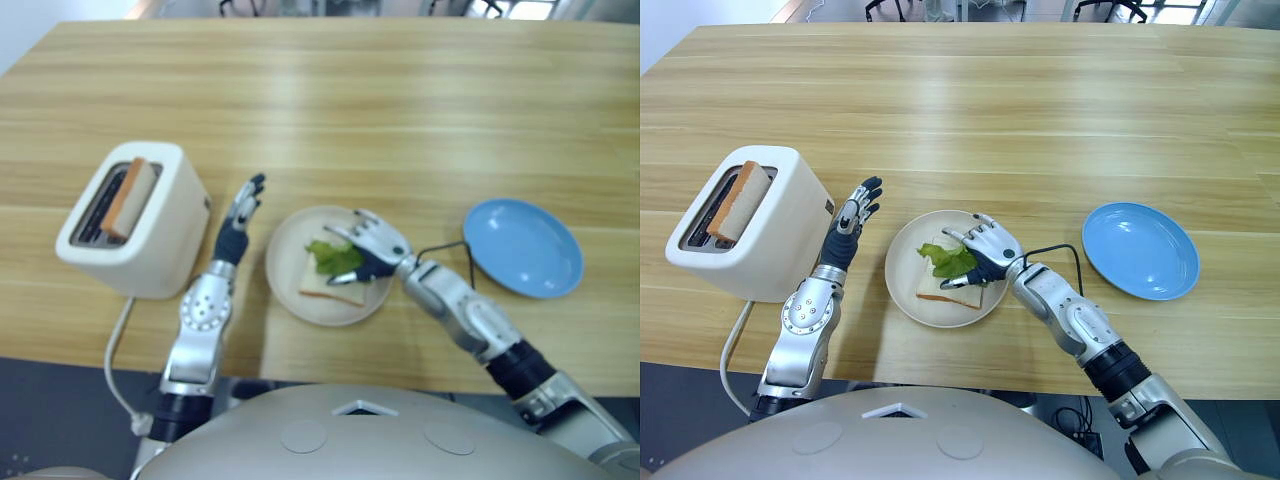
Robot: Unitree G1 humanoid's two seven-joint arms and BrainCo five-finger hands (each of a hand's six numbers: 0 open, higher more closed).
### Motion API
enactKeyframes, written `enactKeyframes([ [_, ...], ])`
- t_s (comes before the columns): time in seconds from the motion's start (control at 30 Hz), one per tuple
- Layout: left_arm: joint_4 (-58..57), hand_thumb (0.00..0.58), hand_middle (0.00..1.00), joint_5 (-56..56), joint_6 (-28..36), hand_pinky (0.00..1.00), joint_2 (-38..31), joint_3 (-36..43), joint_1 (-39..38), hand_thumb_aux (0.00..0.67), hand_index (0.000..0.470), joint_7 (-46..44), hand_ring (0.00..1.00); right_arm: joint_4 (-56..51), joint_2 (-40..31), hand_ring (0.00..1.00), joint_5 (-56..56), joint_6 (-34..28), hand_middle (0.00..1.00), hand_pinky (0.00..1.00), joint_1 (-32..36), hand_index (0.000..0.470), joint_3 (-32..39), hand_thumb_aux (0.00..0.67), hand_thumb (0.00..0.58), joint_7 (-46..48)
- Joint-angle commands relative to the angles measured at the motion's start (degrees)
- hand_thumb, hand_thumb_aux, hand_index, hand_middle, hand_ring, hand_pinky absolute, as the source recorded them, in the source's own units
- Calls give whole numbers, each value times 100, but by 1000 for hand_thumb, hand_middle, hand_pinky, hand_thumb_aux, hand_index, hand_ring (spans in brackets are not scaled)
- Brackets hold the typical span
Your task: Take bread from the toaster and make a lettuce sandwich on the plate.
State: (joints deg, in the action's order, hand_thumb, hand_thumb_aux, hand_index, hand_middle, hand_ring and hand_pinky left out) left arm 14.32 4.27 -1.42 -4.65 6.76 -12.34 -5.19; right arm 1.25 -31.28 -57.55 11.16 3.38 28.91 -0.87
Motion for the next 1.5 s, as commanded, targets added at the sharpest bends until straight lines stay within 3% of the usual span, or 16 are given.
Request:
enactKeyframes([
  [0.03, -34, 0, 0, -19, 41, 0, -43, -50, 11, 0, 0, -23, 0, 122, -43, 0, 43, 61, 0, 0, -37, 285, -56, 415, 496, 103],
  [0.07, -39, 0, 0, -20, 38, 0, -44, -50, 16, 0, 0, -25, 0, 157, -56, 0, 44, 75, 0, 0, -54, 303, -67, 441, 512, 104],
  [0.1, -51, 0, 0, -23, 35, 0, -47, -51, 25, 0, 0, -29, 0, 218, -71, 0, 50, 86, 0, 0, -86, 384, -93, 560, 564, 92],
  [0.13, -60, 0, 0, -26, 32, 0, -50, -53, 30, 0, 0, -31, 0, 280, -86, 0, 63, 95, 0, 0, -118, 384, -121, 560, 564, 87],
  [0.17, -66, 0, 0, -27, 30, 0, -51, -56, 30, 0, 0, -29, 0, 342, -102, 0, 73, 96, 0, 0, -144, 460, -151, 670, 580, 87],
  [0.77, -214, 0, 0, 9, -55, 0, -44, -26, 40, 0, 0, 12, 0, 571, -146, 0, 165, 230, 0, 0, -211, 460, -432, 670, 580, 172],
  [1.27, -484, 0, 0, 87, -250, 0, -32, 12, 128, 0, 0, 94, 0, 128, 453, 0, 87, 174, 0, 0, 795, 460, -477, 670, 580, -230],
  [1.5, -477, 0, 0, 112, -269, 0, -25, 50, 89, 0, 0, 125, 0, -141, 592, 0, 131, 269, 0, 0, 308, 460, -117, 670, 580, -273],
])
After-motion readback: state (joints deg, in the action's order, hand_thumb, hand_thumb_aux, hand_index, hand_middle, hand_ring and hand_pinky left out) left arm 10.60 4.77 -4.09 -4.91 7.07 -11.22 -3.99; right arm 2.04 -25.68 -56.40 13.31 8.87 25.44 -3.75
